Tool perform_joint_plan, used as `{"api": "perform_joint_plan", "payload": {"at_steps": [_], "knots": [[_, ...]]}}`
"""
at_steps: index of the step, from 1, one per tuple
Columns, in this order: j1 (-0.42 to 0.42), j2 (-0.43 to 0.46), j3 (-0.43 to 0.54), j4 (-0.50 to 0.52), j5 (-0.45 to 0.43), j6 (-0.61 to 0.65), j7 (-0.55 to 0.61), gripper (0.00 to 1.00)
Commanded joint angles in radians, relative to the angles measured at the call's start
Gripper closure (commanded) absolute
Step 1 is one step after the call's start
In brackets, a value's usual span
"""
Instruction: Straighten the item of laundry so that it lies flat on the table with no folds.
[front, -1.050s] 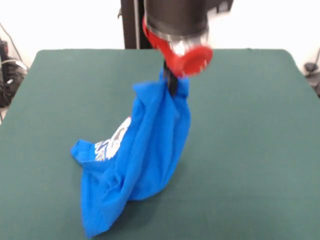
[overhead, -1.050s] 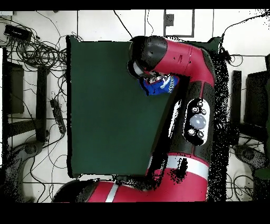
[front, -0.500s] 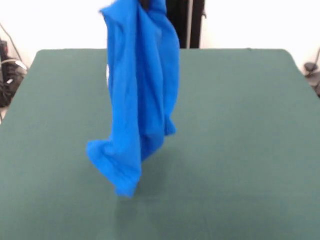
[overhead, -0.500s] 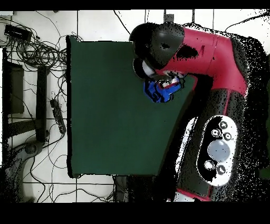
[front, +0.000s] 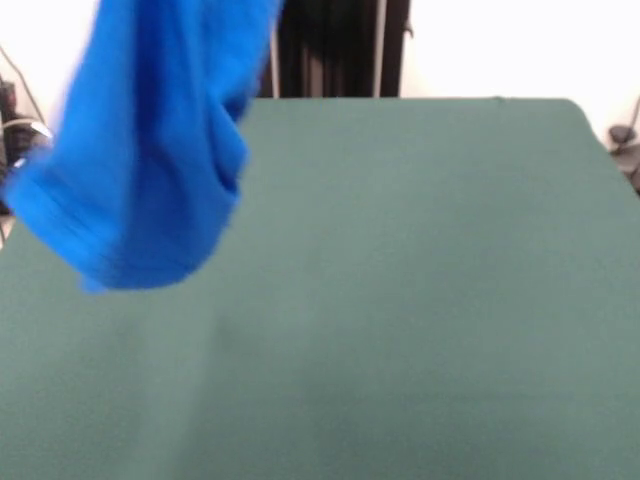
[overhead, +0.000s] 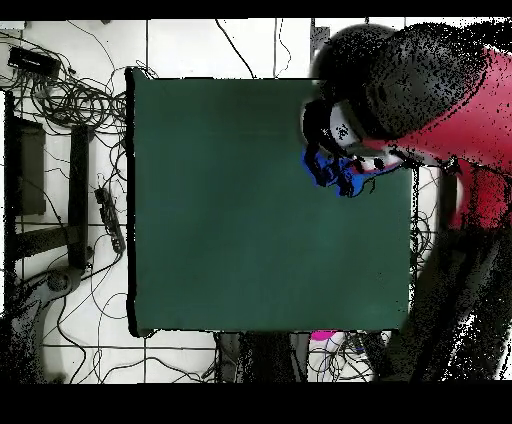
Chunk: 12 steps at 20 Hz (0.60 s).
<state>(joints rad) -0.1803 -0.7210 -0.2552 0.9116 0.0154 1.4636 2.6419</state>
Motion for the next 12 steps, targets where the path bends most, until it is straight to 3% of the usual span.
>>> {"api": "perform_joint_plan", "payload": {"at_steps": [1, 3, 6, 9, 12], "knots": [[0.005, -0.078, 0.064, 0.033, -0.073, 0.237, -0.262, 1.00], [-0.006, -0.108, 0.071, 0.096, -0.090, 0.128, -0.298, 1.00], [-0.062, -0.157, 0.131, 0.291, -0.014, -0.083, -0.340, 1.00], [-0.078, -0.170, 0.153, 0.413, 0.006, -0.207, -0.343, 1.00], [-0.058, -0.165, 0.141, 0.455, -0.050, -0.280, -0.313, 1.00]]}}
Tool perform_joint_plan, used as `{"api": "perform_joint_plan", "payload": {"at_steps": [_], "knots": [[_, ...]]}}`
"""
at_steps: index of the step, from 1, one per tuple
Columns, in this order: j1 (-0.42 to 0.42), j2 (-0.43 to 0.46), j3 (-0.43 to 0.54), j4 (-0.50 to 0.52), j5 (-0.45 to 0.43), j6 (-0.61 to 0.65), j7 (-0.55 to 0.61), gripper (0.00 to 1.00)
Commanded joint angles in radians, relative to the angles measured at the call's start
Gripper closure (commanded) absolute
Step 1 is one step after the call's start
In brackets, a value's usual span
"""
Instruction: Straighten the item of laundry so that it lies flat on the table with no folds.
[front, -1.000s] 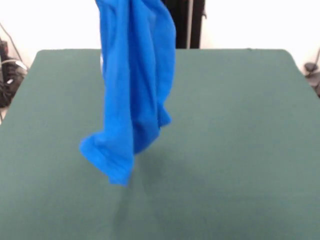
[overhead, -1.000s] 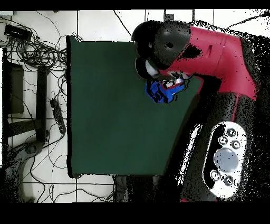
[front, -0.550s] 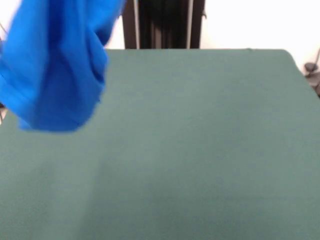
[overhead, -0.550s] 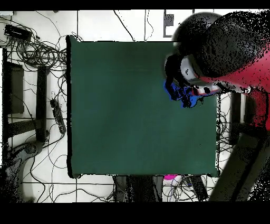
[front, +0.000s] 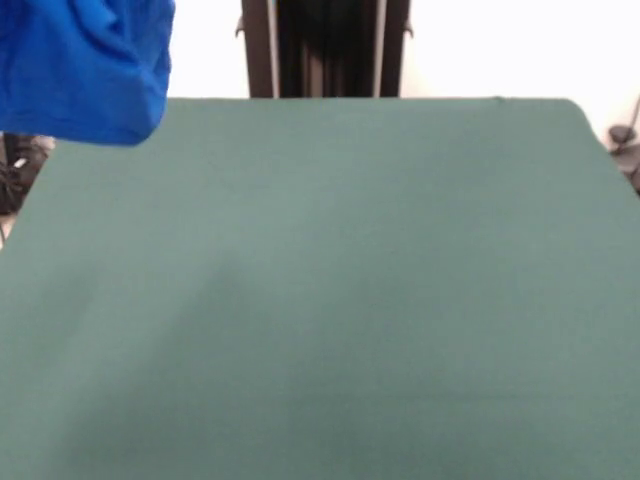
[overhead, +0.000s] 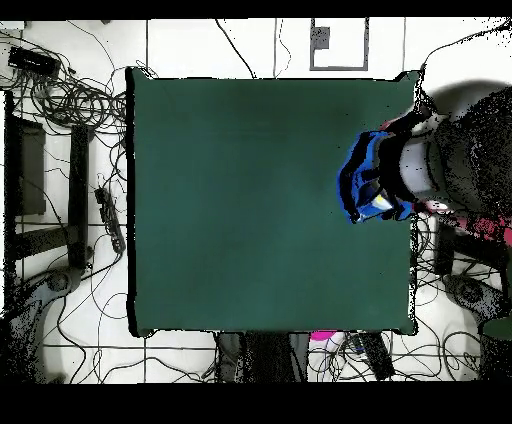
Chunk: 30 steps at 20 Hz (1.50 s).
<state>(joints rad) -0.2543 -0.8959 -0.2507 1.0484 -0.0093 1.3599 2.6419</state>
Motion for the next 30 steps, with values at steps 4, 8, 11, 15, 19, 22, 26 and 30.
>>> {"api": "perform_joint_plan", "payload": {"at_steps": [4, 8, 11, 15, 19, 22, 26, 30], "knots": [[0.036, 0.035, 0.117, 0.307, -0.113, -0.218, -0.282, 1.00], [0.041, 0.056, 0.109, 0.328, -0.140, -0.212, -0.240, 1.00], [0.031, 0.074, 0.120, 0.354, -0.138, -0.221, -0.216, 1.00], [0.022, 0.095, 0.133, 0.391, -0.135, -0.281, -0.174, 1.00], [0.027, 0.131, 0.127, 0.400, -0.154, -0.340, -0.131, 1.00], [0.027, 0.160, 0.124, 0.406, -0.165, -0.398, -0.104, 1.00], [0.028, 0.187, 0.116, 0.410, -0.161, -0.411, -0.076, 1.00], [0.060, 0.222, 0.072, 0.384, -0.193, -0.422, 0.000, 1.00]]}}
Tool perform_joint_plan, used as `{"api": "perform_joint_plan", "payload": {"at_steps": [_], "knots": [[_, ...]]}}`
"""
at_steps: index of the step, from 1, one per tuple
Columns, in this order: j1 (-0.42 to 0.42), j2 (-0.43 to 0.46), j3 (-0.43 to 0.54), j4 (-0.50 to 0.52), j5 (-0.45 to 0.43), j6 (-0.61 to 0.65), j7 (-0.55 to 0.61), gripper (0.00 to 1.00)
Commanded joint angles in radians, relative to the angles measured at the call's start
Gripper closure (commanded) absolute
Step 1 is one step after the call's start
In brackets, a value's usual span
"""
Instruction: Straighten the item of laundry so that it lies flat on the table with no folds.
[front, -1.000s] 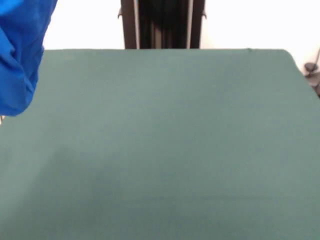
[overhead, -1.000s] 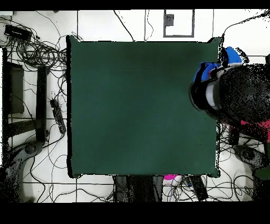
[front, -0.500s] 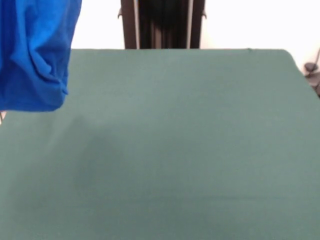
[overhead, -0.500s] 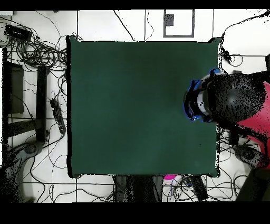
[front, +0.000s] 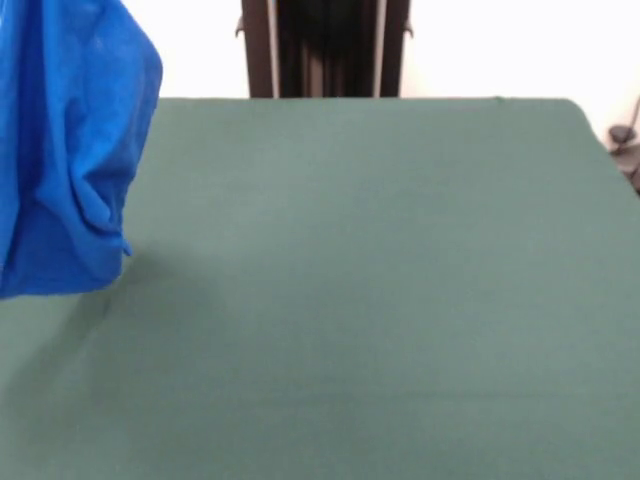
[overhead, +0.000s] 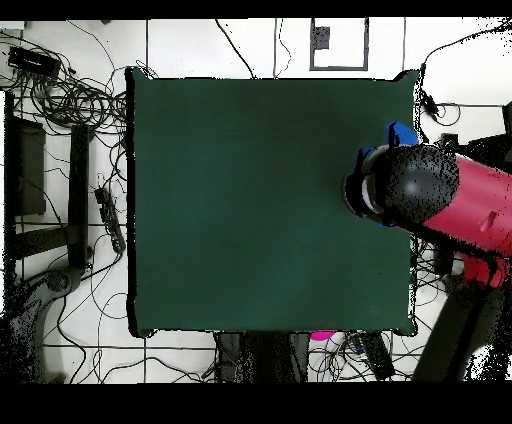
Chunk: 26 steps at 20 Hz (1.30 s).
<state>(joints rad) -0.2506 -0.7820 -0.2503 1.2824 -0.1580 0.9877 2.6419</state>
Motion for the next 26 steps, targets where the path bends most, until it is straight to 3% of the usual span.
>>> {"api": "perform_joint_plan", "payload": {"at_steps": [1, 10, 16, 26], "knots": [[0.064, 0.116, 0.062, 0.146, -0.051, -0.057, 0.021, 1.00], [0.117, 0.162, -0.035, 0.125, -0.098, -0.121, 0.146, 1.00], [0.199, 0.207, -0.137, 0.127, -0.125, -0.188, 0.268, 1.00], [0.353, 0.289, -0.291, 0.110, -0.076, -0.272, 0.436, 1.00]]}}
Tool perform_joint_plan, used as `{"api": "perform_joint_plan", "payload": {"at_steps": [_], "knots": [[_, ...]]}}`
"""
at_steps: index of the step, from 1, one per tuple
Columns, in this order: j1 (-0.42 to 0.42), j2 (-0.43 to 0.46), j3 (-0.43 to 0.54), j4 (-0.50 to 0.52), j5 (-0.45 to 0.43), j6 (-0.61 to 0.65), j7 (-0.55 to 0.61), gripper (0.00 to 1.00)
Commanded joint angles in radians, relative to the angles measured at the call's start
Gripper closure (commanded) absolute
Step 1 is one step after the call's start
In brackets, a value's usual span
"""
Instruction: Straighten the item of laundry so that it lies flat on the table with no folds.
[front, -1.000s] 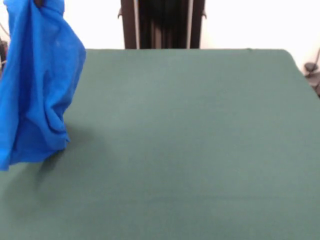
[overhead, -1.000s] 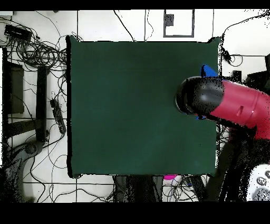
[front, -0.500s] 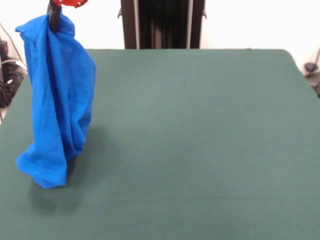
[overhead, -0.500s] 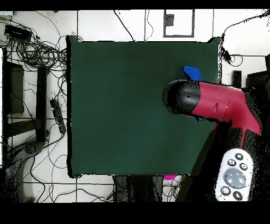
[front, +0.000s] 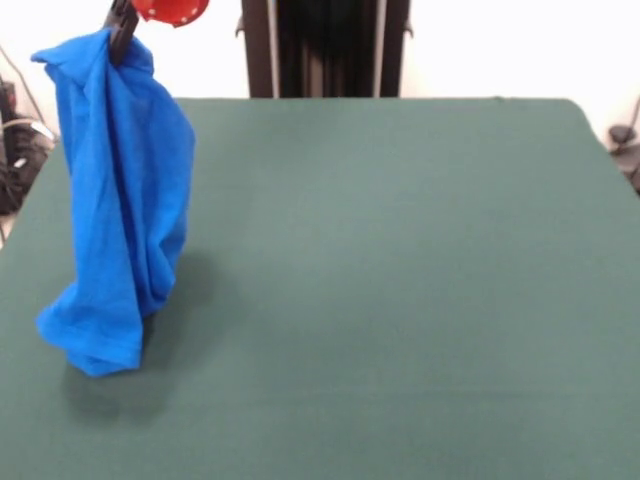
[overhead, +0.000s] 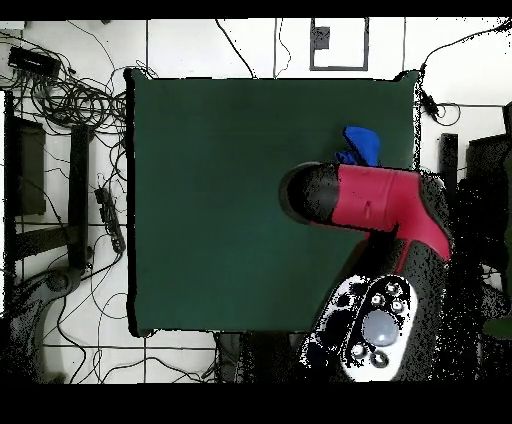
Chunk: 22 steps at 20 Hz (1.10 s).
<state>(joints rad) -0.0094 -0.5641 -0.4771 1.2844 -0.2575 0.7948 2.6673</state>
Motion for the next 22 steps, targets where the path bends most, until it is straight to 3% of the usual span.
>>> {"api": "perform_joint_plan", "payload": {"at_steps": [1, 12, 19, 20, 22], "knots": [[0.130, 0.080, -0.078, 0.105, 0.033, -0.076, 0.428, 1.00], [0.283, 0.086, -0.154, 0.053, 0.159, 0.076, 0.514, 1.00], [0.360, 0.160, -0.239, -0.020, 0.193, 0.163, 0.537, 1.00], [0.372, 0.175, -0.261, -0.027, 0.206, 0.167, 0.536, 0.00], [0.382, 0.192, -0.282, -0.045, 0.207, 0.194, 0.552, 0.00]]}}
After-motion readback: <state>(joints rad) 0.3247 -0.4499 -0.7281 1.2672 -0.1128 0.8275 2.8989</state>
